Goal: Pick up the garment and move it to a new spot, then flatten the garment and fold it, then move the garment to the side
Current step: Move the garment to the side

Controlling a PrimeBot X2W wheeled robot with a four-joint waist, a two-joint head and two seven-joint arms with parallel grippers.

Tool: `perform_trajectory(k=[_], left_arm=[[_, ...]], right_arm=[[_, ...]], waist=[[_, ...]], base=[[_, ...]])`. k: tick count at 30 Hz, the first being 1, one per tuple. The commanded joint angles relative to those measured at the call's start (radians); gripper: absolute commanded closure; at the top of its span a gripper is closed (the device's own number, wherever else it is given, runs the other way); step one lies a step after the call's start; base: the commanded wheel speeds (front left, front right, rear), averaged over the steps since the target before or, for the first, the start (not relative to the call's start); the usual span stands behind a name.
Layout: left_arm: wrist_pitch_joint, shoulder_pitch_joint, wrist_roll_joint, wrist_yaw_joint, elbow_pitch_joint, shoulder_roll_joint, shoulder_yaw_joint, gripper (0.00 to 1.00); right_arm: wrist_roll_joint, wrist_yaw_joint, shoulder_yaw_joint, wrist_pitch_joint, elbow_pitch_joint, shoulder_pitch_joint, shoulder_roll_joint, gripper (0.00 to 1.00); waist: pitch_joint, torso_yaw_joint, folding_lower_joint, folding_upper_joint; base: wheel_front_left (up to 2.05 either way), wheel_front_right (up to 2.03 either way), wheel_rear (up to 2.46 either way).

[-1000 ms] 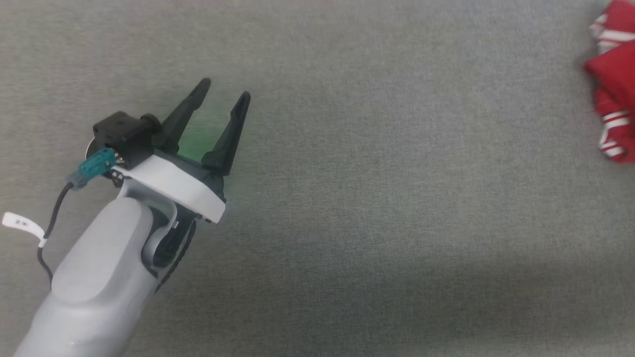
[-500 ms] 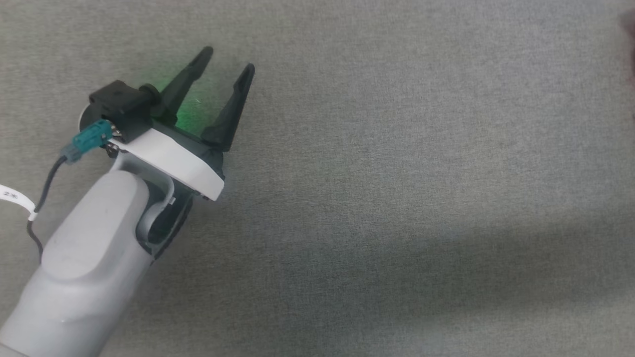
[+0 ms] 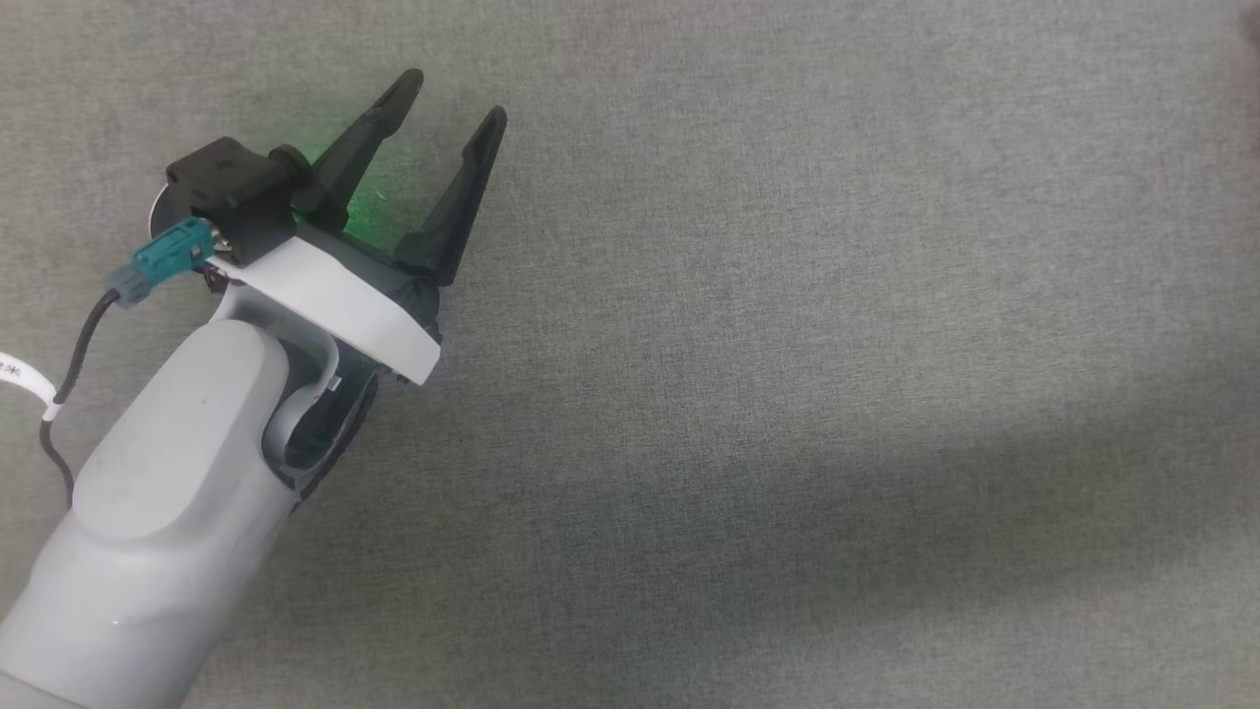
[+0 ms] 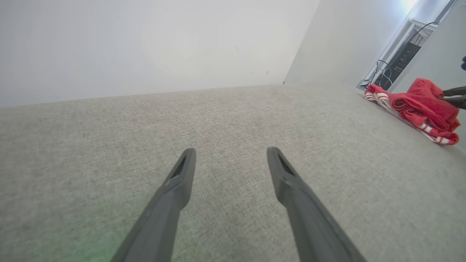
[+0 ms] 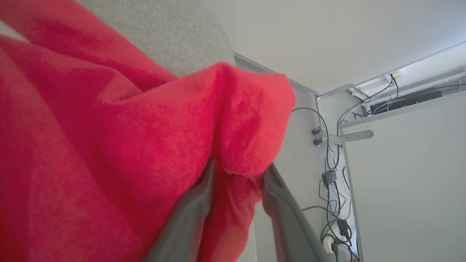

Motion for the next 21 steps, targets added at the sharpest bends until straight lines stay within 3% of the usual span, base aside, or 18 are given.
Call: perform_trajectory(k=[1,2,9,21], left_arm=[[-0.002,0.002,-0.013,-0.001,0.01,-0.004,0.0,0.0],[-0.002,0.007,-0.016,-0.001,0.009,-0.003,0.003,0.0],[-0.003,0.066,-0.022,-0.001,-0.002,-0.006,0.055,0.0],[-0.003,0.214,0.007,-0.001,0.014,-0.013,0.16,0.0]], right_arm=[[-0.003,-0.001,-0.002,-0.008,0.006,-0.011,0.006,0.09],[-0.01,-0.001,-0.006,-0.013,0.009,-0.018,0.009,0.0],[0.001,-0.002,-0.001,-0.077,0.031,-0.044,0.06,0.0],[0.178,-0.001,0.068,-0.278,0.007,0.062,0.187,0.0]], waist=[[-0.008,0.003,0.0,0.0],[-0.014,0.006,0.0,0.0],[-0.1,0.027,0.0,0.0],[-0.29,0.087,0.0,0.0]], base=[[0.0,0.0,0.0],[0.0,0.0,0.0],[0.0,0.0,0.0],[0.0,0.0,0.0]])
